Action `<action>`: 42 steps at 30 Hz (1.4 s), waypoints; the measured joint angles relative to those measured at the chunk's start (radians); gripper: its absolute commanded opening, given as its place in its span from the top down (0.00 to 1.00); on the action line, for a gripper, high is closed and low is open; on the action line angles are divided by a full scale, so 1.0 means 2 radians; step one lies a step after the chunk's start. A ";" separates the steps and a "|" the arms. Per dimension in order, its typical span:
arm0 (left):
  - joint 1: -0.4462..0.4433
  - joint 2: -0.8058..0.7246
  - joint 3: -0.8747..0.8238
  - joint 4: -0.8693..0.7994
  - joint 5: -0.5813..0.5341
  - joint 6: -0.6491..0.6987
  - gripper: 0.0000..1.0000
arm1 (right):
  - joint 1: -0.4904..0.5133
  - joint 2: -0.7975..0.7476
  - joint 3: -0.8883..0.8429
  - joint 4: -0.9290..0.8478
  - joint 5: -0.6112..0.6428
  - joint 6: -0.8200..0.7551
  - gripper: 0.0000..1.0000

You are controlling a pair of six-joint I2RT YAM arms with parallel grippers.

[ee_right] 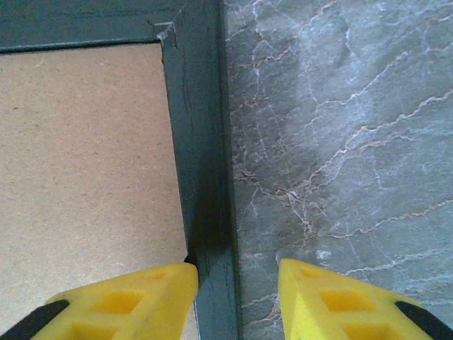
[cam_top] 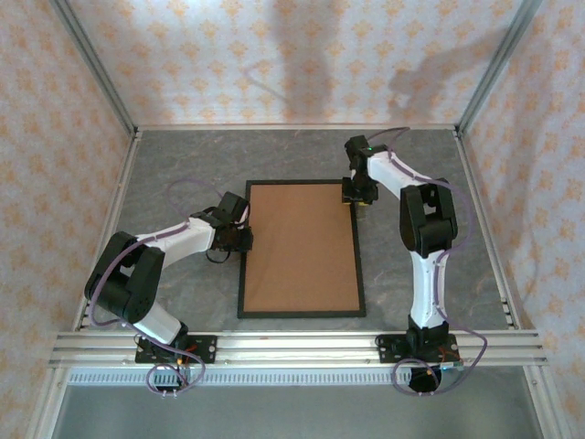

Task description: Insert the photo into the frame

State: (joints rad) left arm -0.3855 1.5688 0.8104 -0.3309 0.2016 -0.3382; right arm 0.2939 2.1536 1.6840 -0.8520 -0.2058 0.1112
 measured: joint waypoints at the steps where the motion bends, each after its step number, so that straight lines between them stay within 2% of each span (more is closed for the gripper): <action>1: 0.000 0.000 0.000 0.000 0.000 0.000 0.80 | 0.002 0.000 0.000 0.000 0.004 0.001 0.59; 17: 0.000 0.000 0.000 -0.001 0.000 0.000 0.81 | 0.018 0.006 0.000 0.004 0.037 0.002 0.52; 25: 0.000 0.000 0.000 -0.001 0.000 0.000 0.81 | 0.034 -0.048 -0.028 -0.005 0.027 0.006 0.43; 30: 0.000 0.000 0.000 -0.001 0.000 0.000 0.81 | 0.027 -0.128 -0.077 -0.006 0.027 0.013 0.44; 34: 0.000 0.000 0.000 -0.001 0.000 0.000 0.81 | 0.018 -0.172 -0.134 -0.007 0.030 0.023 0.49; 42: 0.000 0.000 0.000 -0.001 0.000 0.000 0.81 | 0.033 -0.186 -0.232 -0.014 0.009 0.040 0.57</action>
State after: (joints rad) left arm -0.3862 1.5684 0.8112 -0.3332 0.2008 -0.3378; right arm 0.3592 1.7824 1.2194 -0.8795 -0.1875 0.1917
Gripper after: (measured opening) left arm 0.196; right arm 0.436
